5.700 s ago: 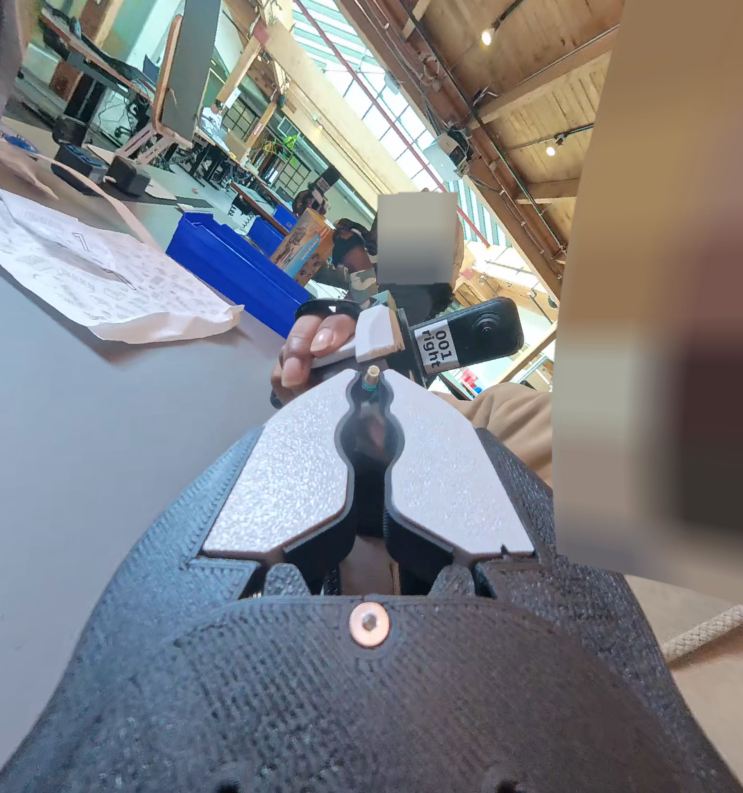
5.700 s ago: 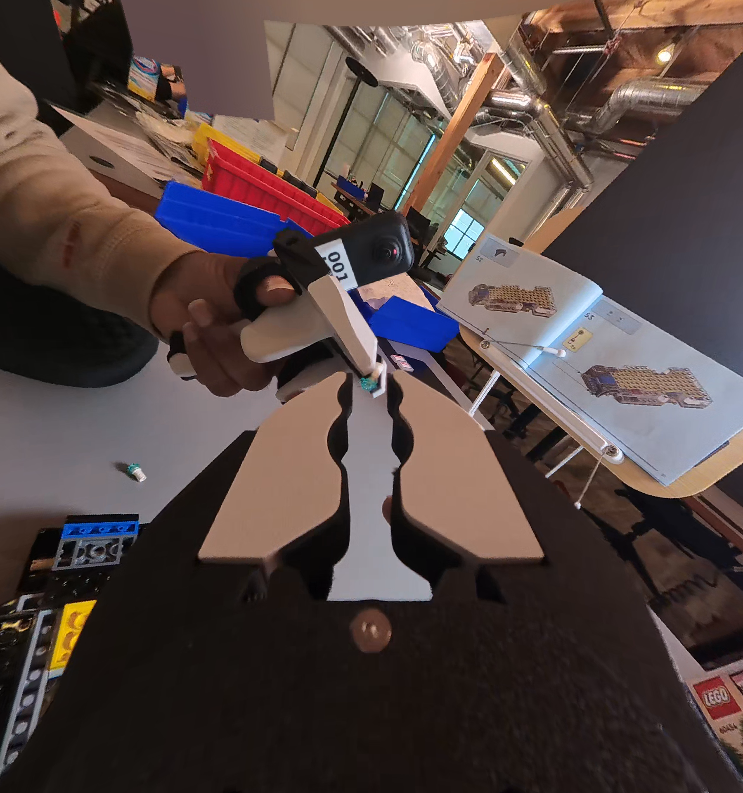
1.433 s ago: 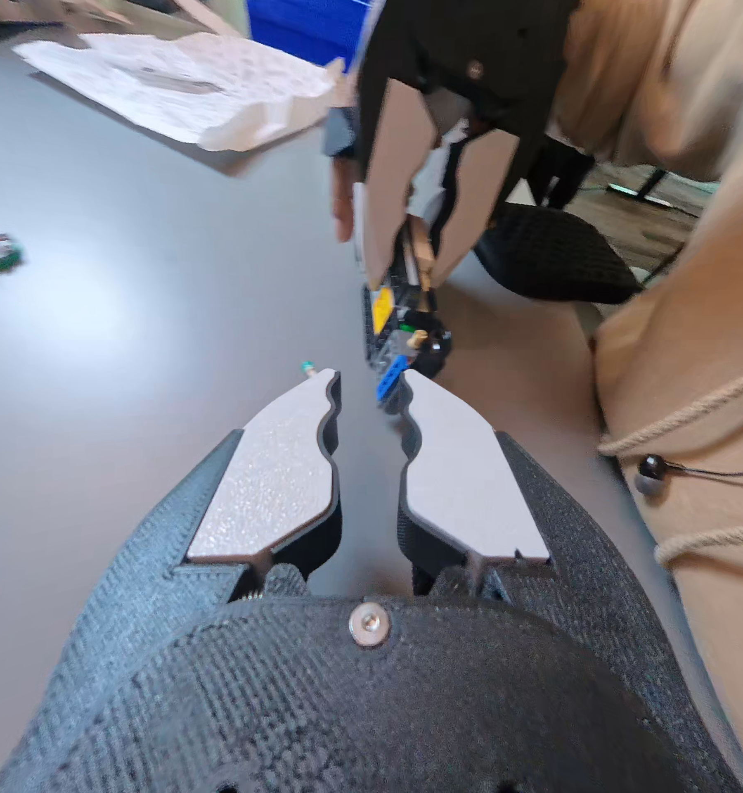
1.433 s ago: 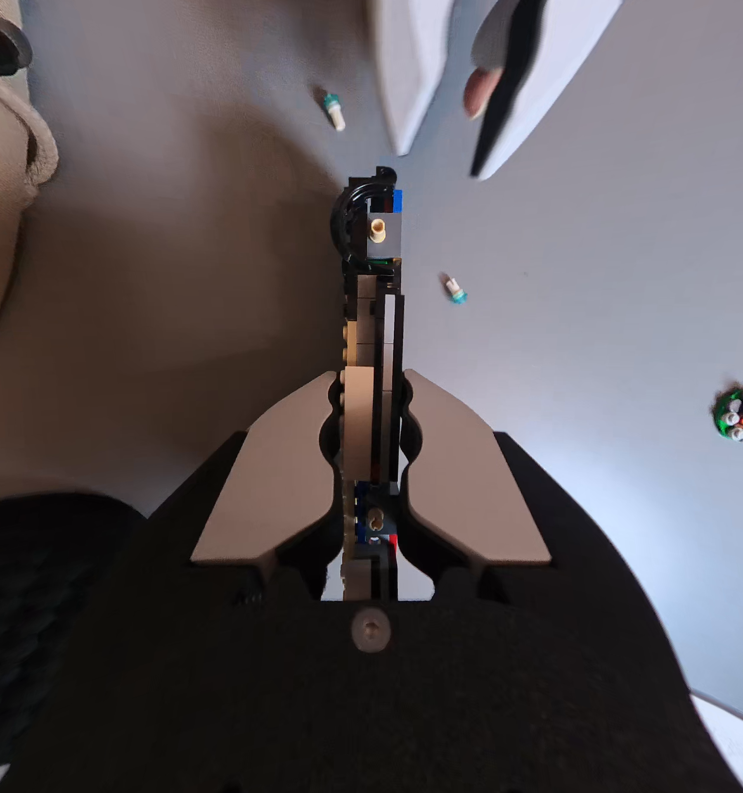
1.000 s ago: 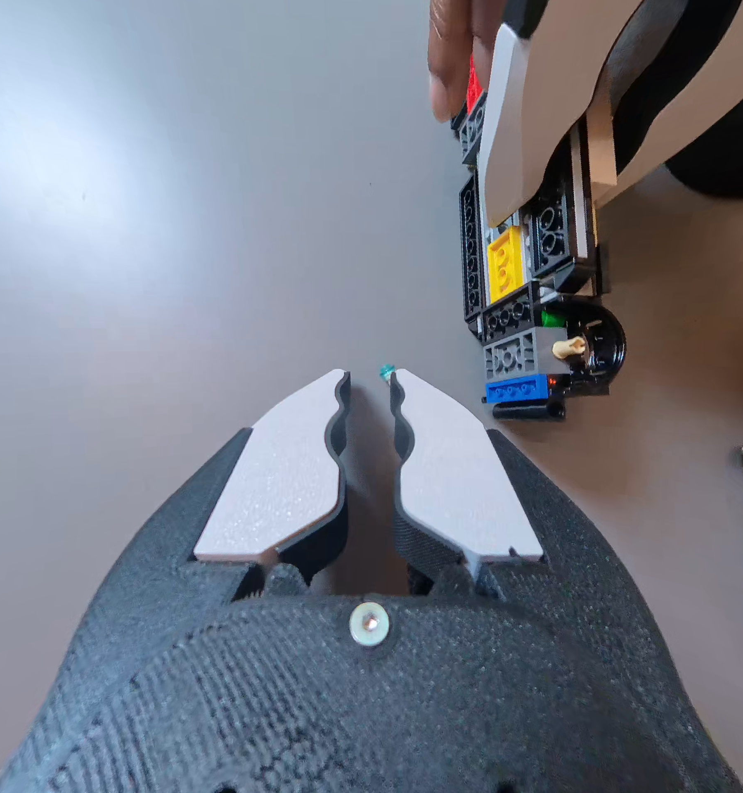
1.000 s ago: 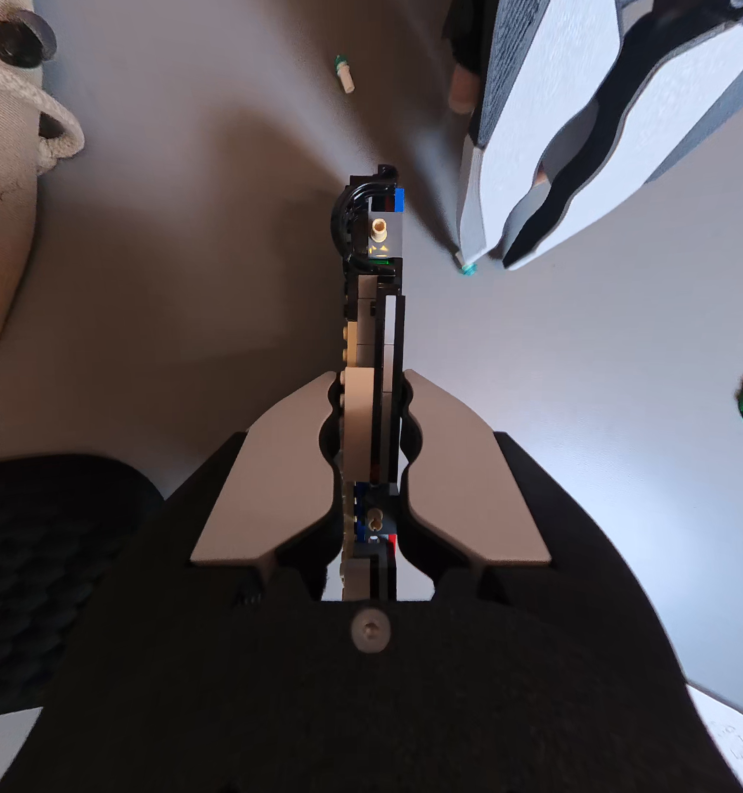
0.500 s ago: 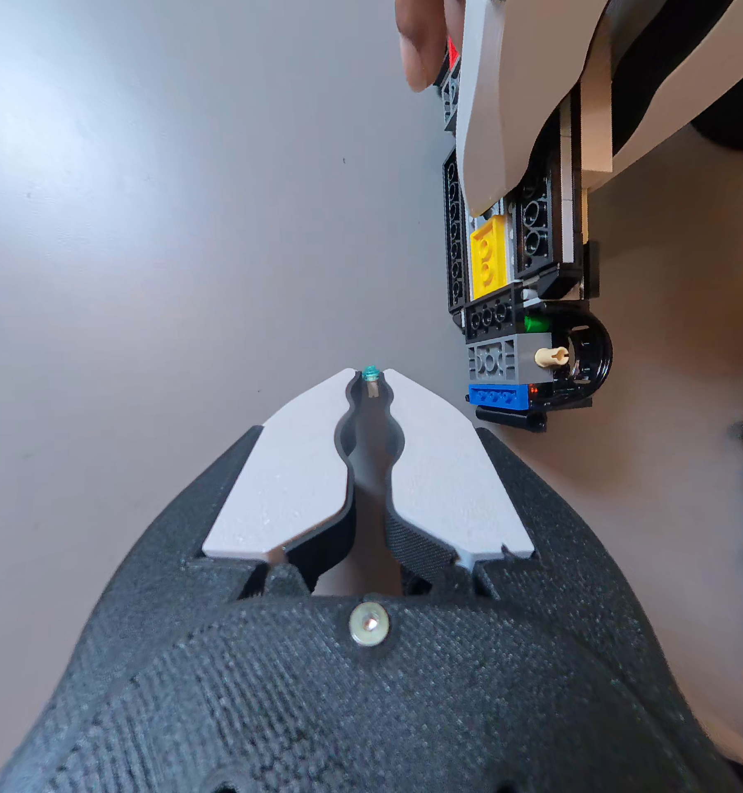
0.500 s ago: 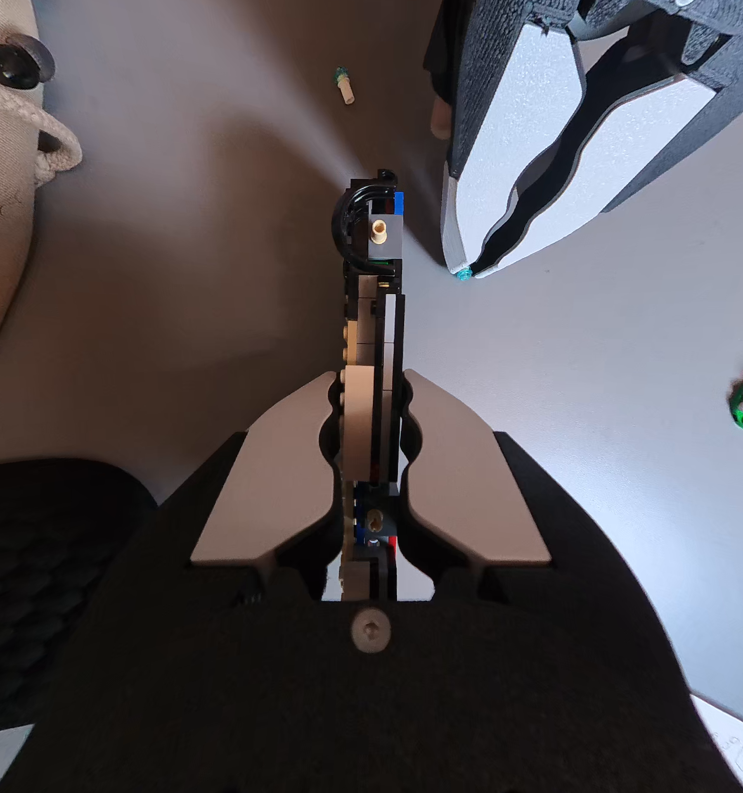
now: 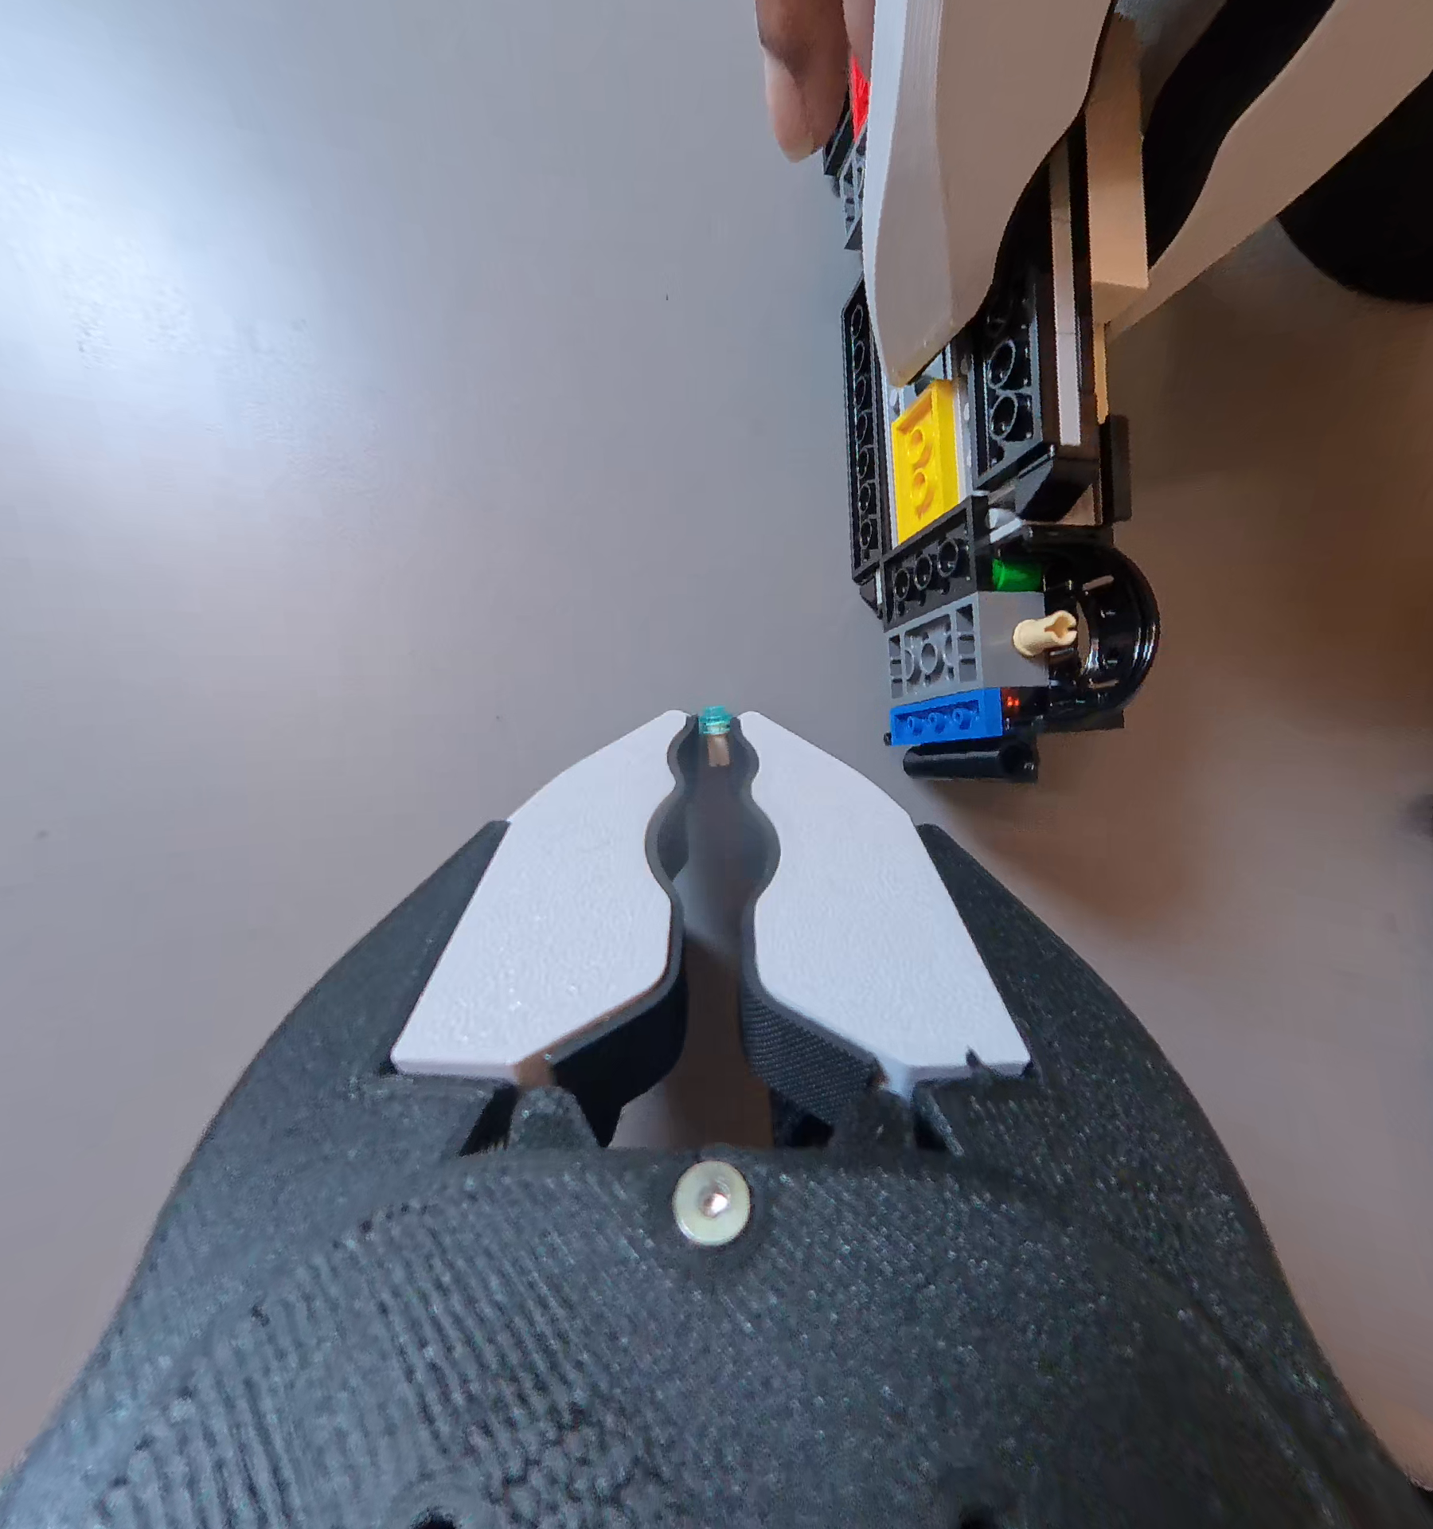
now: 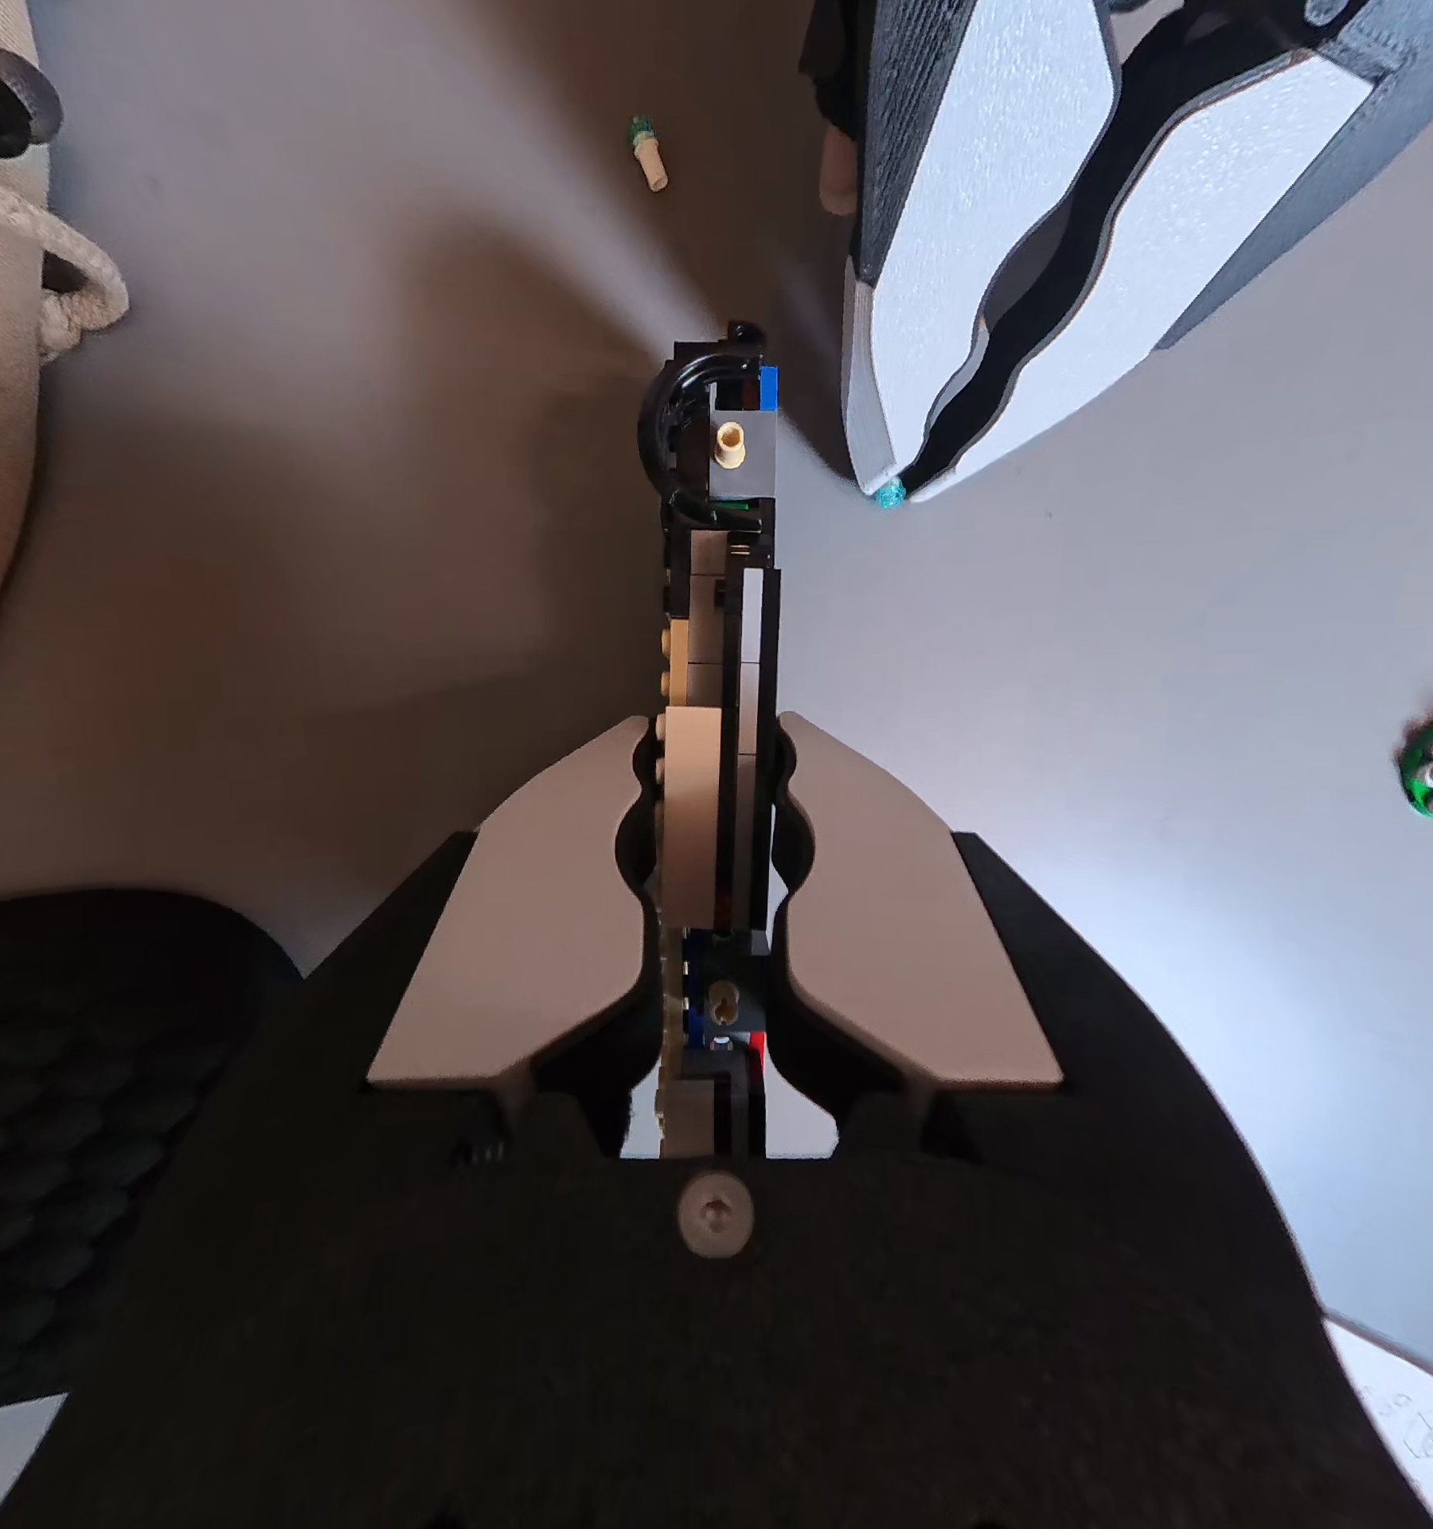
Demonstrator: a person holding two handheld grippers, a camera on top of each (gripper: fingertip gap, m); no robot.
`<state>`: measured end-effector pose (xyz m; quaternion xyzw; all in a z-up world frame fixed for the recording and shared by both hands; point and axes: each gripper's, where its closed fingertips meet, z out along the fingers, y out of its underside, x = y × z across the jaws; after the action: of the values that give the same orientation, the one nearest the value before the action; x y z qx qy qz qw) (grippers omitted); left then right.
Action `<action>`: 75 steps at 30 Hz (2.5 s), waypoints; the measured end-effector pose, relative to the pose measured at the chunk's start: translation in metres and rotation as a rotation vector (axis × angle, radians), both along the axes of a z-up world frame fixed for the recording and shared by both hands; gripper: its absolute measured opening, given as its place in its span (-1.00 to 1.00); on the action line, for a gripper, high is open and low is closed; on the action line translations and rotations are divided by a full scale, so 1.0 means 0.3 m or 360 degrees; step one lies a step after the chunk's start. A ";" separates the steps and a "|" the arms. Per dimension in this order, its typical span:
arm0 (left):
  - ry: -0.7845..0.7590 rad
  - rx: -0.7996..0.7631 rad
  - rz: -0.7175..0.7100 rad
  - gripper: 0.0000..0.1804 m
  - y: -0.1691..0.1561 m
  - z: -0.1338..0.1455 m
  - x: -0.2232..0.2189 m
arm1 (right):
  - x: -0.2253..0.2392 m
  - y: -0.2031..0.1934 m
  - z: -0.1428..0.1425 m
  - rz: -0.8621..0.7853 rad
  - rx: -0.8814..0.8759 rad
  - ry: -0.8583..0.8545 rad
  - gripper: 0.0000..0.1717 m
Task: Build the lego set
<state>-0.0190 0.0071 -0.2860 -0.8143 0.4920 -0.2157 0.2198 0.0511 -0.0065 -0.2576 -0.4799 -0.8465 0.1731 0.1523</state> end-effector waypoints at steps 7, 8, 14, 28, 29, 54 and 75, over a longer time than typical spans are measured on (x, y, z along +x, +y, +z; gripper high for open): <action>0.0041 0.0007 0.0022 -0.93 -0.018 -0.002 -0.049 | -0.010 0.000 -0.001 0.0005 0.0020 -0.0026 -0.73; 0.0041 0.0001 0.0022 -0.93 -0.021 -0.002 -0.054 | -0.012 0.000 -0.001 0.0004 0.0023 -0.0027 -0.73; 0.0040 -0.0001 0.0043 -0.92 -0.029 -0.001 -0.075 | -0.016 0.000 -0.002 -0.0004 0.0034 -0.0033 -0.73; -0.0157 0.0005 0.0198 -0.81 -0.009 0.070 -0.148 | -0.022 0.002 -0.002 -0.0025 0.0034 -0.0023 -0.73; -0.0156 0.0008 0.0214 -0.81 -0.006 0.073 -0.161 | -0.022 0.002 -0.002 -0.0026 0.0036 -0.0025 -0.72; 0.0244 0.0044 0.0226 -0.88 -0.058 0.055 -0.432 | -0.026 0.003 0.000 -0.0019 0.0009 0.0032 -0.73; 0.0122 -0.0108 -0.0490 -0.88 0.053 0.000 -0.278 | -0.048 0.041 0.001 0.0101 -0.0295 -0.0227 -0.73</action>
<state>-0.1023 0.0231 -0.2860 -0.7438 0.6115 -0.2321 0.1376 0.0367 0.0059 -0.2573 -0.4760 -0.8503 0.2208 0.0412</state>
